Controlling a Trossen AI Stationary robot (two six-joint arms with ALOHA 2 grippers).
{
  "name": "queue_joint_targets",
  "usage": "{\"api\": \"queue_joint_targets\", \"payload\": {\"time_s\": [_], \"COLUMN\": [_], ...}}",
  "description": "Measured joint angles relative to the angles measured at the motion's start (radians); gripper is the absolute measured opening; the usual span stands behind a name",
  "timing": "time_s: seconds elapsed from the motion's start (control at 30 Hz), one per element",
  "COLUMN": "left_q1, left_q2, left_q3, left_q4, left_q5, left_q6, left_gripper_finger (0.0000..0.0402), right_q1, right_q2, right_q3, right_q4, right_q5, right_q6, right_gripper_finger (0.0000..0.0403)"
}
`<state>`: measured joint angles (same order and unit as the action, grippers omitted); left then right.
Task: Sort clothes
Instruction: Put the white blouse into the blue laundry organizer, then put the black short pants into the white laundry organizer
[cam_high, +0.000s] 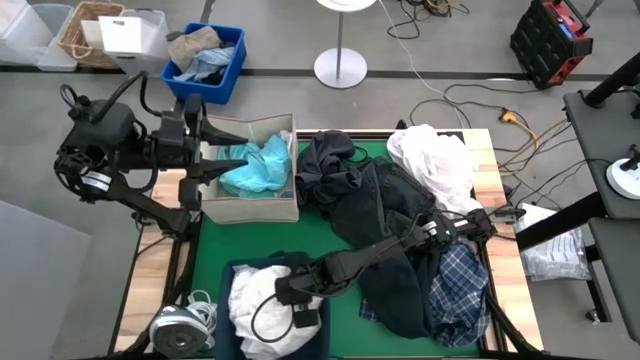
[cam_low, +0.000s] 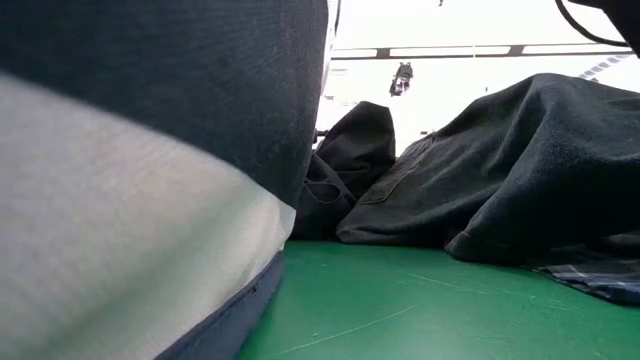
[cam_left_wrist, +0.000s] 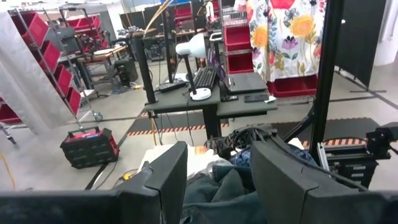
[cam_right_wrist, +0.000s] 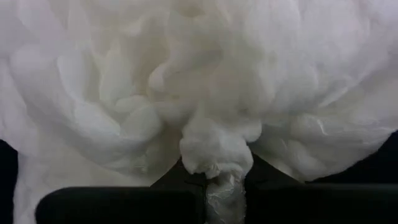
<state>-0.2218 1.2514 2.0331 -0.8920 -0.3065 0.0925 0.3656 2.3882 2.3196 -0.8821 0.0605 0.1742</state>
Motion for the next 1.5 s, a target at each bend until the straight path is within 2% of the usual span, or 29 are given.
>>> {"api": "queue_joint_targets", "payload": {"time_s": [0.13, 0.23, 0.53, 0.7, 0.87, 0.97, 1.13, 1.23, 1.37, 1.5], "left_q1": [0.000, 0.000, 0.000, 0.000, 0.000, 0.002, 0.001, 0.004, 0.013, 0.031], "left_q2": [0.004, 0.009, 0.053, 0.092, 0.119, 0.133, 0.159, 0.172, 0.177, 0.177], "left_q3": [0.000, 0.000, 0.000, 0.000, 0.000, 0.000, 0.000, 0.000, 0.000, 0.000], "left_q4": [-0.023, -0.040, -0.156, -0.159, -0.162, -0.166, -0.189, -0.201, -0.212, -0.232], "left_q5": [0.000, 0.000, -0.001, -0.002, -0.091, -0.138, -0.140, -0.141, -0.141, -0.141], "left_q6": [0.000, 0.000, 0.031, 0.061, 0.111, 0.142, 0.207, 0.228, 0.244, 0.244], "left_gripper_finger": [0.0155, 0.0155, 0.0155, 0.0155, 0.0155, 0.0155, 0.0155, 0.0155, 0.0155, 0.0155], "right_q1": [0.000, 0.000, 0.003, 0.003, 0.003, 0.003, -0.005, -0.016, -0.041, -0.085], "right_q2": [0.000, 0.000, -0.034, -0.074, -0.120, -0.145, -0.201, -0.256, -0.377, -0.538], "right_q3": [0.000, 0.000, -0.001, -0.001, -0.001, -0.002, -0.013, -0.048, -0.147, -0.325], "right_q4": [0.003, -0.001, -0.019, -0.064, -0.173, -0.263, -0.370, -0.391, -0.376, -0.275], "right_q5": [0.000, 0.000, 0.000, 0.000, 0.001, 0.038, 0.159, 0.196, 0.203, 0.205], "right_q6": [-0.017, -0.028, -0.072, -0.081, -0.069, -0.071, -0.117, -0.143, -0.177, -0.198], "right_gripper_finger": [0.0027, 0.0048, 0.0190, 0.0261, 0.0307, 0.0324, 0.0337, 0.0338, 0.0332, 0.0329]}}
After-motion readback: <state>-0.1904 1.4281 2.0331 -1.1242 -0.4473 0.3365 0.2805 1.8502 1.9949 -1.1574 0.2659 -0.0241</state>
